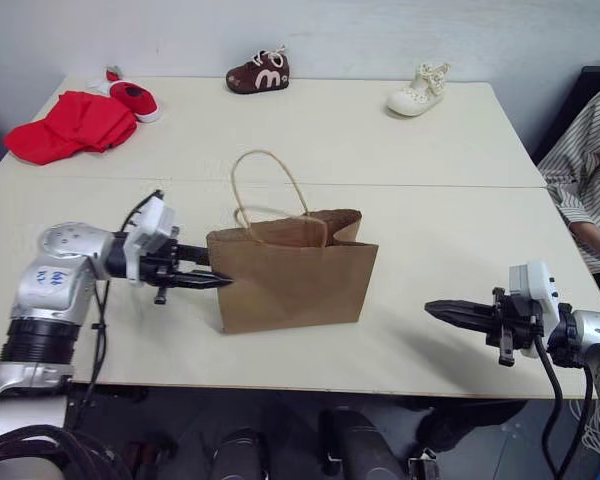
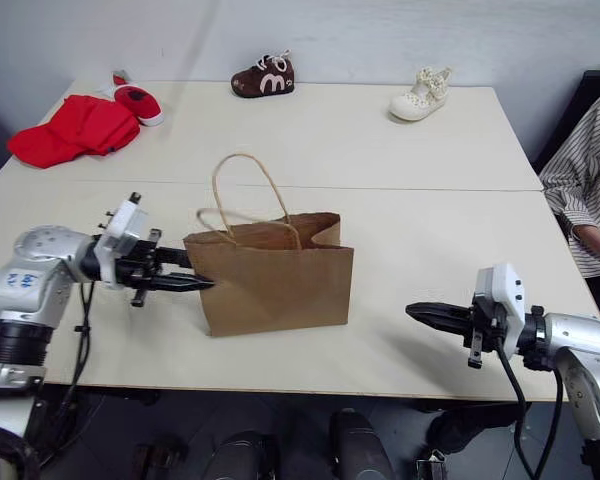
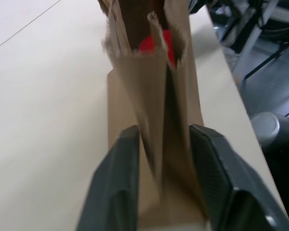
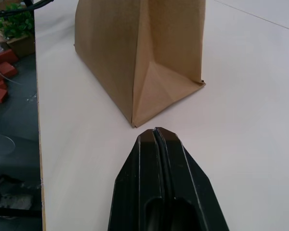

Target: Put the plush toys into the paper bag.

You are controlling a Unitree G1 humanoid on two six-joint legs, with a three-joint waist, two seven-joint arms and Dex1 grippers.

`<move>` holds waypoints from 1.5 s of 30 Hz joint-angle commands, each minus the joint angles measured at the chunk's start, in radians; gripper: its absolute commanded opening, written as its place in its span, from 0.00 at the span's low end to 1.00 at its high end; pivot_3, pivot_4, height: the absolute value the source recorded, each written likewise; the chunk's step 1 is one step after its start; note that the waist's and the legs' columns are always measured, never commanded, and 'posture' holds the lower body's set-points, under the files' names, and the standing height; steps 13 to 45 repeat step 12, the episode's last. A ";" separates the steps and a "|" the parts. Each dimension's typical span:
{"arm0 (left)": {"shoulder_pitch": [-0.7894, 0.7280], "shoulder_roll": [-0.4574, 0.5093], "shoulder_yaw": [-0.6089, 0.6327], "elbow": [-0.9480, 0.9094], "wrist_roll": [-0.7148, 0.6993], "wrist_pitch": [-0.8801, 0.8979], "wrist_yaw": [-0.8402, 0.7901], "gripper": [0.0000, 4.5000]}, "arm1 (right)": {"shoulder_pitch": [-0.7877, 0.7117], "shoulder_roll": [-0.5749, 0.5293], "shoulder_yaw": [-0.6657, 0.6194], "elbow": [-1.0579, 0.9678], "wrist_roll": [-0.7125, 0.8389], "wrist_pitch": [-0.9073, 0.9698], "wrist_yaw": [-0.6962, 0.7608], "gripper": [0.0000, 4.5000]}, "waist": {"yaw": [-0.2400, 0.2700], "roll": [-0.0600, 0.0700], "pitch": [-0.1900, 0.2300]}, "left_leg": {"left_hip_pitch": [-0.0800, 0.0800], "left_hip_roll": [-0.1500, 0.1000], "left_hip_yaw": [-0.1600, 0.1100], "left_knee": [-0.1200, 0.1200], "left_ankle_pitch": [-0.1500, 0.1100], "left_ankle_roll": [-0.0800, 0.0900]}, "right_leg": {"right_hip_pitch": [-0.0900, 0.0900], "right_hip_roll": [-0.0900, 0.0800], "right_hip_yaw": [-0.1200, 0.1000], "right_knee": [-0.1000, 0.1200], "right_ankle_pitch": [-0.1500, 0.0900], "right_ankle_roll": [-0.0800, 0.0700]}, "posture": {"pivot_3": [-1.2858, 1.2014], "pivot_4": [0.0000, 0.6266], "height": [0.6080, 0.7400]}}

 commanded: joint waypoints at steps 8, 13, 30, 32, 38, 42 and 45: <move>0.459 0.073 0.393 -0.212 0.046 -0.146 0.223 0.98 | -0.126 -0.080 -0.064 0.143 -0.093 -0.244 0.078 0.75 | 0.009 0.000 0.000 | 0.000 -0.002 0.000 0.000 -0.001 0.003 | 0.000 -0.005 -0.003 0.000 0.000 0.000 | 0.52 0.24 1.00; 0.505 0.079 0.432 -0.199 0.046 -0.153 0.250 0.98 | -0.244 -0.129 -0.048 0.294 -0.123 -0.302 0.127 0.99 | 0.013 0.000 0.000 | 0.001 -0.004 -0.001 0.001 -0.002 0.005 | 0.002 -0.008 -0.005 -0.001 0.000 0.000 | 0.52 0.24 1.00; 0.505 0.079 0.432 -0.199 0.046 -0.153 0.250 0.98 | -0.244 -0.129 -0.048 0.294 -0.123 -0.302 0.127 0.99 | 0.013 0.000 0.000 | 0.001 -0.004 -0.001 0.001 -0.002 0.005 | 0.002 -0.008 -0.005 -0.001 0.000 0.000 | 0.52 0.24 1.00; 0.505 0.079 0.432 -0.199 0.046 -0.153 0.250 0.98 | -0.244 -0.129 -0.048 0.294 -0.123 -0.302 0.127 0.99 | 0.013 0.000 0.000 | 0.001 -0.004 -0.001 0.001 -0.002 0.005 | 0.002 -0.008 -0.005 -0.001 0.000 0.000 | 0.52 0.24 1.00; 0.505 0.079 0.432 -0.199 0.046 -0.153 0.250 0.98 | -0.244 -0.129 -0.048 0.294 -0.123 -0.302 0.127 0.99 | 0.013 0.000 0.000 | 0.001 -0.004 -0.001 0.001 -0.002 0.005 | 0.002 -0.008 -0.005 -0.001 0.000 0.000 | 0.52 0.24 1.00; 0.505 0.079 0.432 -0.199 0.046 -0.153 0.250 0.98 | -0.244 -0.129 -0.048 0.294 -0.123 -0.302 0.127 0.99 | 0.013 0.000 0.000 | 0.001 -0.004 -0.001 0.001 -0.002 0.005 | 0.002 -0.008 -0.005 -0.001 0.000 0.000 | 0.52 0.24 1.00; 0.505 0.079 0.432 -0.199 0.046 -0.153 0.250 0.98 | -0.244 -0.129 -0.048 0.294 -0.123 -0.302 0.127 0.99 | 0.013 0.000 0.000 | 0.001 -0.004 -0.001 0.001 -0.002 0.005 | 0.002 -0.008 -0.005 -0.001 0.000 0.000 | 0.52 0.24 1.00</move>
